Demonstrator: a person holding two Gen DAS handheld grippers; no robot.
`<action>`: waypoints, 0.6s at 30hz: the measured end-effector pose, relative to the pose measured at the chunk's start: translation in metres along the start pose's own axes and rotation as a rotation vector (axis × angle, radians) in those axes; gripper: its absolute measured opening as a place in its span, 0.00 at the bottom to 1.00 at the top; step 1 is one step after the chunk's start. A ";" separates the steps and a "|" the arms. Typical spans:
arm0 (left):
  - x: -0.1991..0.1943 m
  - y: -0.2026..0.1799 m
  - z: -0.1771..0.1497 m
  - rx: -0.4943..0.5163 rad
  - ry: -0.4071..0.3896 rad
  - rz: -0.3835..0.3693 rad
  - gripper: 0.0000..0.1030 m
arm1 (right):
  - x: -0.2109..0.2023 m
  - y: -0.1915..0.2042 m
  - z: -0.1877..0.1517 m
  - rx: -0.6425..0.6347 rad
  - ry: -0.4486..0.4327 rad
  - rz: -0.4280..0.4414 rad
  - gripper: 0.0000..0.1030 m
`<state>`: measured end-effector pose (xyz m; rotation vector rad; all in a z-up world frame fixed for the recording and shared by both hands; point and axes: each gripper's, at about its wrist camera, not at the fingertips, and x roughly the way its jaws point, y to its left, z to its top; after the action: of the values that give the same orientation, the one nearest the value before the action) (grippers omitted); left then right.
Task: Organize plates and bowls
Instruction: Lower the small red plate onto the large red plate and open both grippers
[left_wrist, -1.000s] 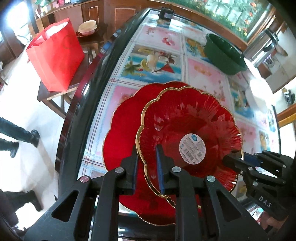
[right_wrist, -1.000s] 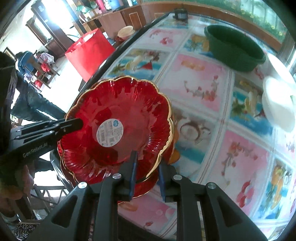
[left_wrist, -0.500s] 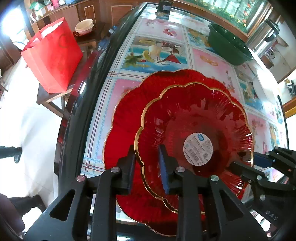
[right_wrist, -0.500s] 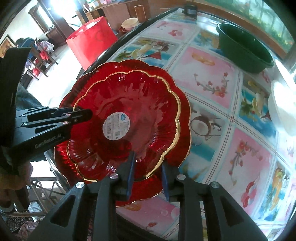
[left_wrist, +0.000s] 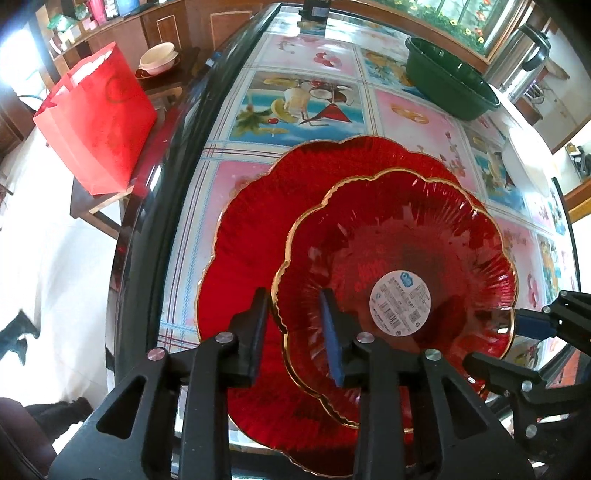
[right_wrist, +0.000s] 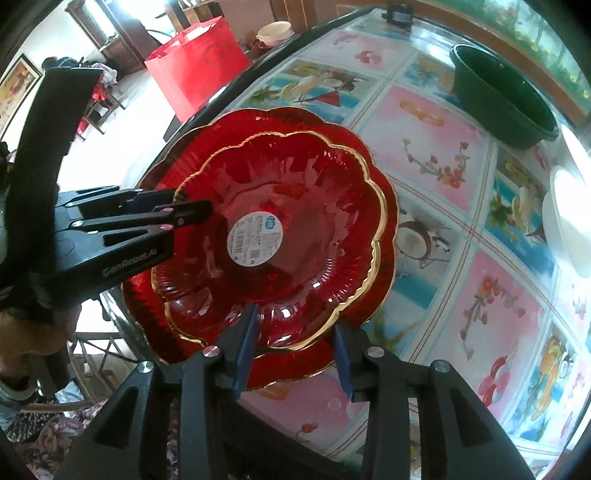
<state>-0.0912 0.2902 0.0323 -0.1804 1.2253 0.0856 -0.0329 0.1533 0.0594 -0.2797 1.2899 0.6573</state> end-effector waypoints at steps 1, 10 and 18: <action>-0.002 0.000 0.000 0.000 -0.006 -0.001 0.37 | -0.001 0.000 0.000 -0.006 -0.001 0.002 0.38; -0.021 -0.003 0.007 0.024 -0.046 0.037 0.54 | -0.011 0.001 -0.006 -0.027 -0.001 0.052 0.42; -0.039 -0.004 0.015 0.054 -0.084 0.099 0.55 | -0.026 -0.013 -0.003 0.010 -0.041 0.073 0.51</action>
<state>-0.0901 0.2906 0.0739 -0.0681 1.1512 0.1447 -0.0314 0.1338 0.0807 -0.2109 1.2689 0.7152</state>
